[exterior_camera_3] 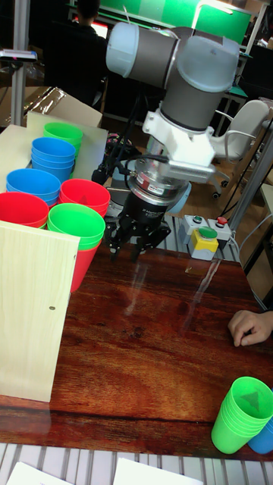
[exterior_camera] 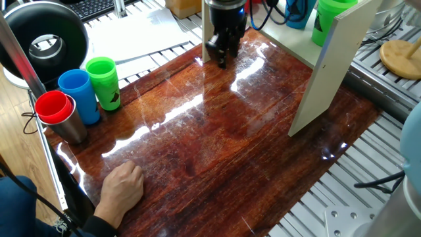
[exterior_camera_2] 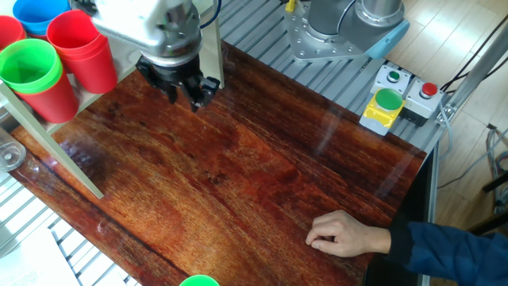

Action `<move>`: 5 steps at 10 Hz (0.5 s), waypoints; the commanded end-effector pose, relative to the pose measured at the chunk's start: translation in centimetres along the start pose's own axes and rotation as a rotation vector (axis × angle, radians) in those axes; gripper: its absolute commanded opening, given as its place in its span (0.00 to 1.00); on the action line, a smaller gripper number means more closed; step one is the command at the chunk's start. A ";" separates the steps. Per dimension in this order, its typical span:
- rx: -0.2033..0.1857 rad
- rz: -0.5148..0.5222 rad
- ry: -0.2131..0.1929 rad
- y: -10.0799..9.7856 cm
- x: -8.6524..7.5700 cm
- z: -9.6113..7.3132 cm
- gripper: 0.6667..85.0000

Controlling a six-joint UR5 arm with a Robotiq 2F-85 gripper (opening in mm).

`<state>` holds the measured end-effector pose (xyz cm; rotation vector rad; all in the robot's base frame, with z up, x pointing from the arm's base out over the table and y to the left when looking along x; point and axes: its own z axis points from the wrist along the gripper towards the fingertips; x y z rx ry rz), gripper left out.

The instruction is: Take the cups off the shelf and stack them together

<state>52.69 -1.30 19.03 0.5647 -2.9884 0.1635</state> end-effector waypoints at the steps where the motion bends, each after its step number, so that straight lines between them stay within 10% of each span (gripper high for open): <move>1: 0.006 -0.165 0.022 0.9 0.3 -0.6 0.01; 5: -0.007 -0.217 0.026 2.1 3.5 -3.5 0.01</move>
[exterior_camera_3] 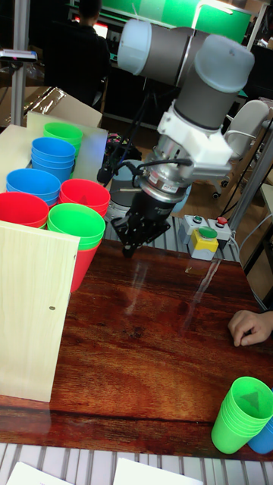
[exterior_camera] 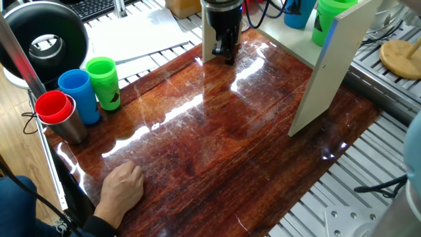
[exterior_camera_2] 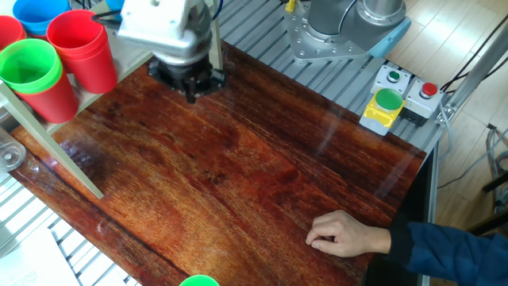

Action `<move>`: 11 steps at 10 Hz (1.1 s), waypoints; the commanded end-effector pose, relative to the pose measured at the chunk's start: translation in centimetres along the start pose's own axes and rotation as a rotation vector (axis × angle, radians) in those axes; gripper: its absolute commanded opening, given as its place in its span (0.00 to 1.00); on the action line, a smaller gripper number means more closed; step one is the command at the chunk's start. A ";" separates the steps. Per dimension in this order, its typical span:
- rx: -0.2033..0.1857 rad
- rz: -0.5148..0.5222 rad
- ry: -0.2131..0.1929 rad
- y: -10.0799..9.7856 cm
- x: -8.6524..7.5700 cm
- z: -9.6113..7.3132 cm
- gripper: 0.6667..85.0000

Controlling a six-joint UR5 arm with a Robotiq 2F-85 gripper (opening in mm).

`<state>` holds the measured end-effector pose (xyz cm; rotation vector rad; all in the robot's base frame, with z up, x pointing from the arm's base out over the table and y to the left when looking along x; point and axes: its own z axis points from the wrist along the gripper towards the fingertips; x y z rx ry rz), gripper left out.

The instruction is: Take the cups off the shelf and stack them together

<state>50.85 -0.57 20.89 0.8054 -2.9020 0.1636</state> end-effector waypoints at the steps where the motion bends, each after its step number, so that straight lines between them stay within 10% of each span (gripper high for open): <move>1: 0.001 -0.061 -0.001 1.4 2.6 -2.4 0.01; 5: 0.073 -0.136 0.020 0.8 7.5 -5.6 0.01; 11: 0.048 -0.232 0.005 1.9 8.0 -5.8 0.01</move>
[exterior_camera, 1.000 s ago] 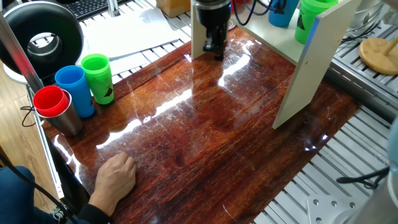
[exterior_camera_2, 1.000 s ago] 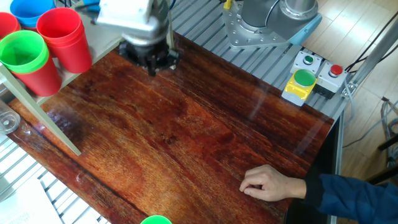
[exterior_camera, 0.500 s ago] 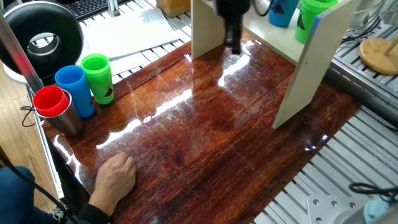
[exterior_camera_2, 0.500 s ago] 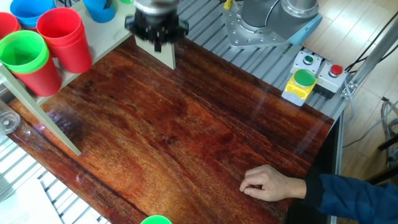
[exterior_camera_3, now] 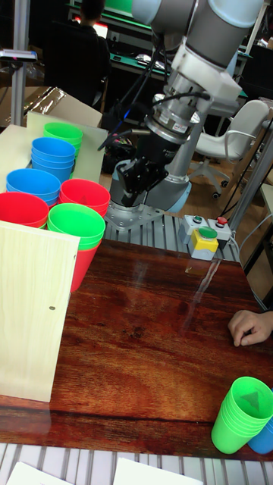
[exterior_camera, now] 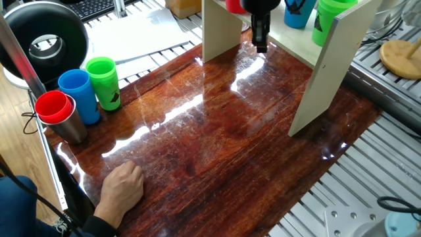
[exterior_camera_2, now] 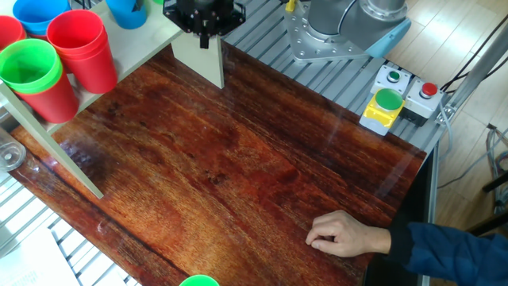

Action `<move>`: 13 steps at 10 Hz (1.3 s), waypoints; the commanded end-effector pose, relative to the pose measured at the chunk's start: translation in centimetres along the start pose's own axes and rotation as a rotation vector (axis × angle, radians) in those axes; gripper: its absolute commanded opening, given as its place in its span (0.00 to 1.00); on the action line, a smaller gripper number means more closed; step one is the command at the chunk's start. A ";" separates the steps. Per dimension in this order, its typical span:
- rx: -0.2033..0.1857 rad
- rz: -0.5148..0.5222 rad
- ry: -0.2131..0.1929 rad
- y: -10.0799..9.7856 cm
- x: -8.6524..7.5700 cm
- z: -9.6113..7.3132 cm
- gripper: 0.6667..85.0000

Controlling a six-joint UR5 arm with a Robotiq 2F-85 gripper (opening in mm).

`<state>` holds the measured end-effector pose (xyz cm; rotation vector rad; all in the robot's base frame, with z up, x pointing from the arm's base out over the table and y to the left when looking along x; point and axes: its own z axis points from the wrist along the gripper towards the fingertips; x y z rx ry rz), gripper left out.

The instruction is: Take the cups off the shelf and stack them together

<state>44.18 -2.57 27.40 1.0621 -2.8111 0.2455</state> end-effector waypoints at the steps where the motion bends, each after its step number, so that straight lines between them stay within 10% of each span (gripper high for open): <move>1: -0.050 -0.083 -0.046 1.6 -0.7 -0.4 0.01; 3: -0.139 -0.187 -0.147 4.2 -3.0 -0.9 0.01; 6: -0.055 -0.107 -0.193 1.9 -4.5 -0.9 0.01; 9: 0.015 -0.217 -0.075 0.1 -1.5 -0.4 0.01; 13: 0.039 -0.288 -0.046 -0.7 -0.1 -2.2 0.01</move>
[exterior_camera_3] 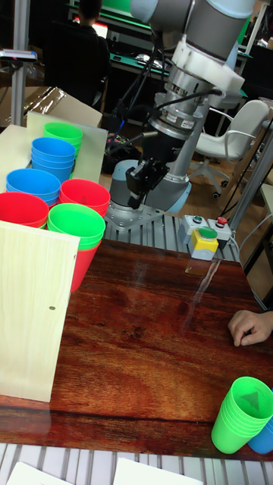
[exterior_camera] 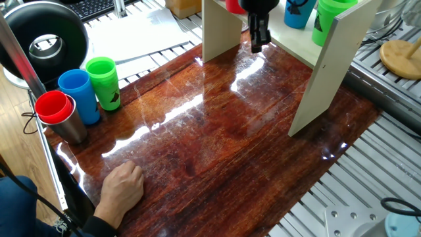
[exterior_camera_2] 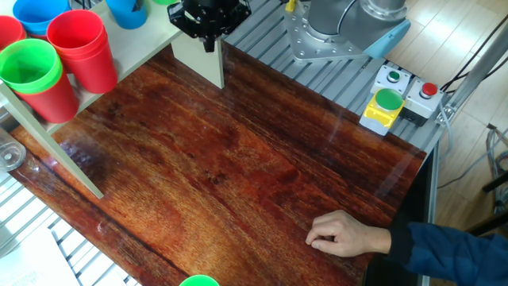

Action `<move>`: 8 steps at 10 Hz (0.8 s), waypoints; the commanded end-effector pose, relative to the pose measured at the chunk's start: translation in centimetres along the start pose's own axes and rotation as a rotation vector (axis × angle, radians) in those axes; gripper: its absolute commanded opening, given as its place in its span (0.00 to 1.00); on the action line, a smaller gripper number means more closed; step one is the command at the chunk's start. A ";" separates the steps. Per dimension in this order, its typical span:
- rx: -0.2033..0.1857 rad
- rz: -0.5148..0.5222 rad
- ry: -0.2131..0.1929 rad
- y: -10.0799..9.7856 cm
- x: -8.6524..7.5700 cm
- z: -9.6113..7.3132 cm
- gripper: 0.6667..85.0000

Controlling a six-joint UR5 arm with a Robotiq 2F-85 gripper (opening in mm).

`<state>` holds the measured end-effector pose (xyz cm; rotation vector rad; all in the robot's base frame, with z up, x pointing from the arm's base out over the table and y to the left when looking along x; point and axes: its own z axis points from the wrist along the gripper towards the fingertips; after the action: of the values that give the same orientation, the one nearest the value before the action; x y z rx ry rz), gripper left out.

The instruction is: Take the cups off the shelf and stack them together

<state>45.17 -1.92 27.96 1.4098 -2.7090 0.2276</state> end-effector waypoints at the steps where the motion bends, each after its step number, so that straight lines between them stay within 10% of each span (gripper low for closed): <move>1: 0.037 -0.103 0.041 -1.1 2.3 -3.2 0.01; 3: 0.084 -0.181 0.122 -2.6 5.5 -6.0 0.09; 5: 0.103 -0.320 0.211 -4.9 8.5 -8.1 0.51; 8: 0.092 -0.358 0.228 -5.1 9.5 -10.1 0.52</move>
<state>44.28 -9.44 37.25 1.6843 -2.3357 0.4468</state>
